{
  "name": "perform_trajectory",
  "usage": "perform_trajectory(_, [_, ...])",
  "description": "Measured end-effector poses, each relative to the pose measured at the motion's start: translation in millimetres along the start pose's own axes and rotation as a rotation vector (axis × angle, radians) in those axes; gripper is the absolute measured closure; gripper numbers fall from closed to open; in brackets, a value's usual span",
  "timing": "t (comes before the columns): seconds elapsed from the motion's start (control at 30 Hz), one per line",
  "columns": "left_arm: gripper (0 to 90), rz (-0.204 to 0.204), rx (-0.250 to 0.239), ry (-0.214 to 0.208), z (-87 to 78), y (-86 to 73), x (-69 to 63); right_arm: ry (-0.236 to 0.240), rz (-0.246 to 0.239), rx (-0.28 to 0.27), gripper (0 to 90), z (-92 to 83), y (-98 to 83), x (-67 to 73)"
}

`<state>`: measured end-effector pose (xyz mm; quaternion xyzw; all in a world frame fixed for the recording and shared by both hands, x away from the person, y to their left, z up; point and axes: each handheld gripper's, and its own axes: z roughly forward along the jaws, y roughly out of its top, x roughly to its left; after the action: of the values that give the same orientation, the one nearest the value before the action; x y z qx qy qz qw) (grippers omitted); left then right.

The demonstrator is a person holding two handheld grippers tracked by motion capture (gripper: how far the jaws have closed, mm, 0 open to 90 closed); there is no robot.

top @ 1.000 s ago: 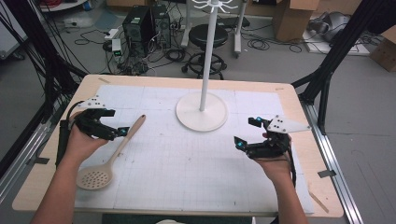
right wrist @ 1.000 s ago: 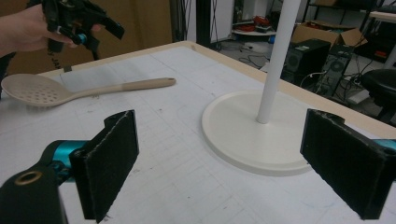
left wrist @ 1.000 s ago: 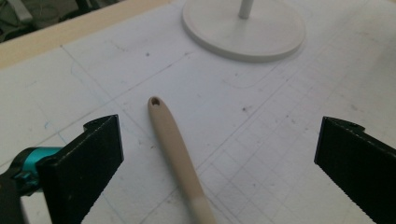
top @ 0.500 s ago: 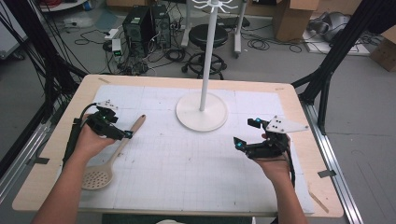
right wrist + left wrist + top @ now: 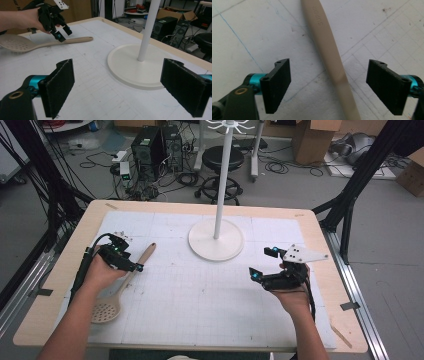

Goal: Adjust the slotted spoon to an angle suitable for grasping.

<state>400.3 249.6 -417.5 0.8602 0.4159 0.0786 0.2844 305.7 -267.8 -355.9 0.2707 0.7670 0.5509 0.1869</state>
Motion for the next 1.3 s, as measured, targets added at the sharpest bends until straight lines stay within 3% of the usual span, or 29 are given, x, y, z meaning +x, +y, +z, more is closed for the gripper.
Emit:
perform_trajectory(0.23, [37.6,0.015,0.038,-0.029,4.9,0.0,-2.3,-0.01,-0.015,0.021,10.5,1.4,-1.0,1.1])
perform_trajectory(0.47, [51.6,0.034,0.066,0.037,8.4,0.8,-7.2,-0.009,-0.03,0.025,10.5,3.1,-1.4,2.2])
perform_trajectory(0.73, [55.9,0.074,0.073,0.063,8.9,1.4,-13.3,-0.019,-0.039,0.032,10.5,2.9,0.0,3.8])
perform_trajectory(0.77, [62.1,0.085,0.077,0.053,8.9,1.9,-15.0,-0.017,-0.04,0.032,10.5,2.9,0.4,4.3])
perform_trajectory(1.07, [64.2,0.069,0.099,0.076,9.2,4.5,-19.2,-0.011,-0.044,0.034,10.5,3.8,0.7,5.3])
perform_trajectory(1.3, [66.6,0.091,0.104,0.049,9.4,5.6,-17.8,-0.006,-0.043,0.035,10.5,5.0,0.5,5.9])
